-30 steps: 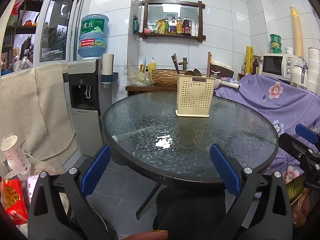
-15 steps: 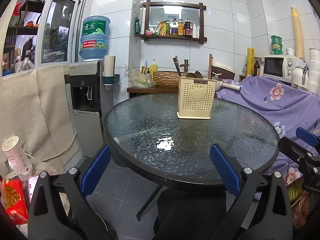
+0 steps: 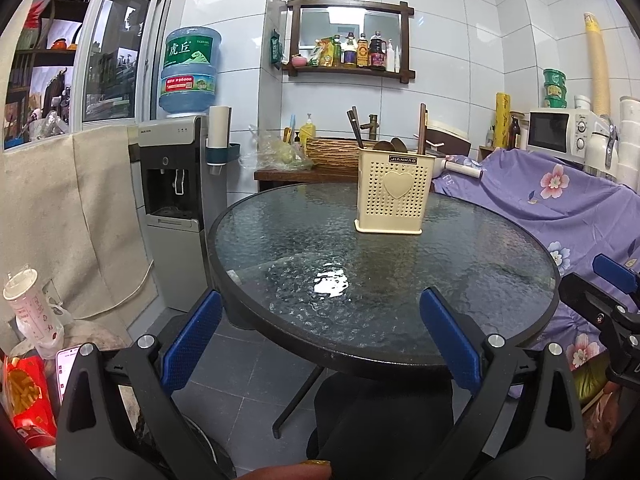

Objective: Organize utensils

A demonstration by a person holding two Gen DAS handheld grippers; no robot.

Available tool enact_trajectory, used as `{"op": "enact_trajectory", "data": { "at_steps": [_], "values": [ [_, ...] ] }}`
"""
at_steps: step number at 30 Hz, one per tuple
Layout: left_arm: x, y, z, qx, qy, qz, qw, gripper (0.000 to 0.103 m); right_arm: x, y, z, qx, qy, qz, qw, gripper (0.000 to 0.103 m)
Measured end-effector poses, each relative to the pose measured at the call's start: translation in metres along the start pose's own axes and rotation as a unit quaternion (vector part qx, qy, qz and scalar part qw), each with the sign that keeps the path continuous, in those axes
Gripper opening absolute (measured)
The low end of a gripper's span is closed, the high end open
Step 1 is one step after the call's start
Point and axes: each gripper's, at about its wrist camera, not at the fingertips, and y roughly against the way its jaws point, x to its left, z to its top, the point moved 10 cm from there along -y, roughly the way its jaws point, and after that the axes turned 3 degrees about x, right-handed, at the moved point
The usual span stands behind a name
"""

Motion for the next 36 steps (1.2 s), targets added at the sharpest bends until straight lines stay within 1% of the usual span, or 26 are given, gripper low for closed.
{"op": "enact_trajectory", "data": {
  "at_steps": [36],
  "values": [
    [-0.0035,0.002,-0.0007,0.0,-0.003,0.001,1.0,0.097,-0.0009,-0.0005,-0.0005,0.003,0.001,0.0,1.0,0.097]
  ]
}}
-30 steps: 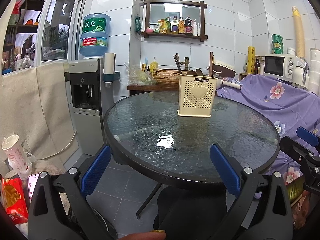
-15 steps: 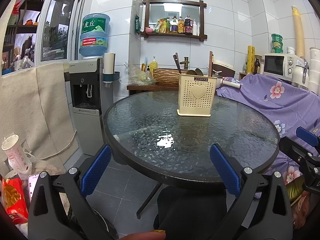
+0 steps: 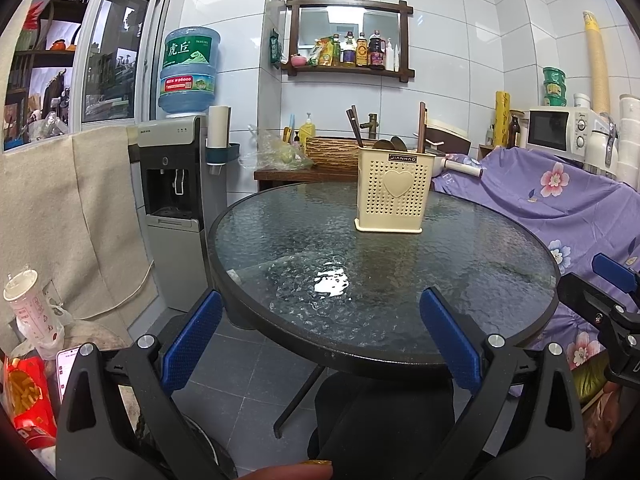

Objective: Organize utensils

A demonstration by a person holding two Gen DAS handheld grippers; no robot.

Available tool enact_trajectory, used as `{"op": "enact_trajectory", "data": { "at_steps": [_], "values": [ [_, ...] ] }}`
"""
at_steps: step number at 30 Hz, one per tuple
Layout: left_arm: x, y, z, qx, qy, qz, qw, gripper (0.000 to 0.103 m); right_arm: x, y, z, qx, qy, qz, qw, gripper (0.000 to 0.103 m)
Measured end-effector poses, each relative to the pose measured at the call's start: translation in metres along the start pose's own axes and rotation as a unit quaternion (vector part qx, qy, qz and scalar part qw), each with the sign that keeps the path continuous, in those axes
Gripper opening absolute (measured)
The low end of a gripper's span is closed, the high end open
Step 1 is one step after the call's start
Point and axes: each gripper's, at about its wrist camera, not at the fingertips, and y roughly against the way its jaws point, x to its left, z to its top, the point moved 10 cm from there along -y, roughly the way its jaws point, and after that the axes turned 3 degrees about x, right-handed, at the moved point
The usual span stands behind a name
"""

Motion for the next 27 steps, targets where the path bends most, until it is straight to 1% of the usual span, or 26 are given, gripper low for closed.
{"op": "enact_trajectory", "data": {
  "at_steps": [27],
  "values": [
    [-0.0002,-0.0031,-0.0001,0.005,-0.003,-0.003,1.0,0.097,0.0003,0.0,-0.0002,0.001,-0.001,0.0,1.0,0.097]
  ]
}}
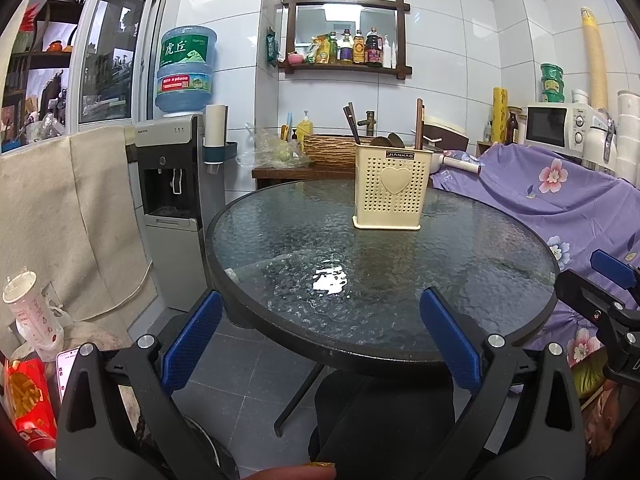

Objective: Organize utensils

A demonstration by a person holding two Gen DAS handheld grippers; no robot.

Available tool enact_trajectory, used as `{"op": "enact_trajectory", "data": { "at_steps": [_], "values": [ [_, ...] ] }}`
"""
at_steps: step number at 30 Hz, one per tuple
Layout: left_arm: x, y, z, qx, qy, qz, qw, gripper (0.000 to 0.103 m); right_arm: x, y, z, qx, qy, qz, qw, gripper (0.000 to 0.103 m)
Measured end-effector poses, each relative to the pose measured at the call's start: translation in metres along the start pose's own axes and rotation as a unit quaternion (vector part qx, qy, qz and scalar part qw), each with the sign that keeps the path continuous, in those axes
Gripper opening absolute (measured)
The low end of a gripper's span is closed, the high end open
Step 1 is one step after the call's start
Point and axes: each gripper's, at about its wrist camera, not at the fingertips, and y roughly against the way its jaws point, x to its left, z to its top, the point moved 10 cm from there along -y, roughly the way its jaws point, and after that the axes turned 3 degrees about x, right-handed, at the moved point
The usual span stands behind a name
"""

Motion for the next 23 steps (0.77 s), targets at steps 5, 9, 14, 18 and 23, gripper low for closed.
{"op": "enact_trajectory", "data": {
  "at_steps": [5,9,14,18,23],
  "values": [
    [0.0005,0.0005,0.0006,-0.002,-0.001,0.0,1.0,0.097,0.0003,0.0006,-0.0004,0.001,0.0,0.001,1.0,0.097],
    [0.0007,0.0012,0.0011,-0.005,0.0,-0.001,1.0,0.097,-0.0002,0.0002,0.0003,0.0,0.0,0.0,1.0,0.097],
    [0.002,0.0065,0.0042,-0.016,0.005,-0.003,0.9999,0.097,-0.0002,0.0008,0.0001,0.001,0.0,0.0,1.0,0.097],
    [0.0022,0.0034,0.0041,-0.007,0.005,0.0,1.0,0.097,-0.0002,0.0008,0.0006,0.0,0.0,0.001,1.0,0.097],
    [0.0009,0.0022,0.0026,-0.003,0.005,-0.002,1.0,0.097,-0.0006,-0.0003,-0.0023,0.0,0.0,0.0,1.0,0.097]
  ]
}}
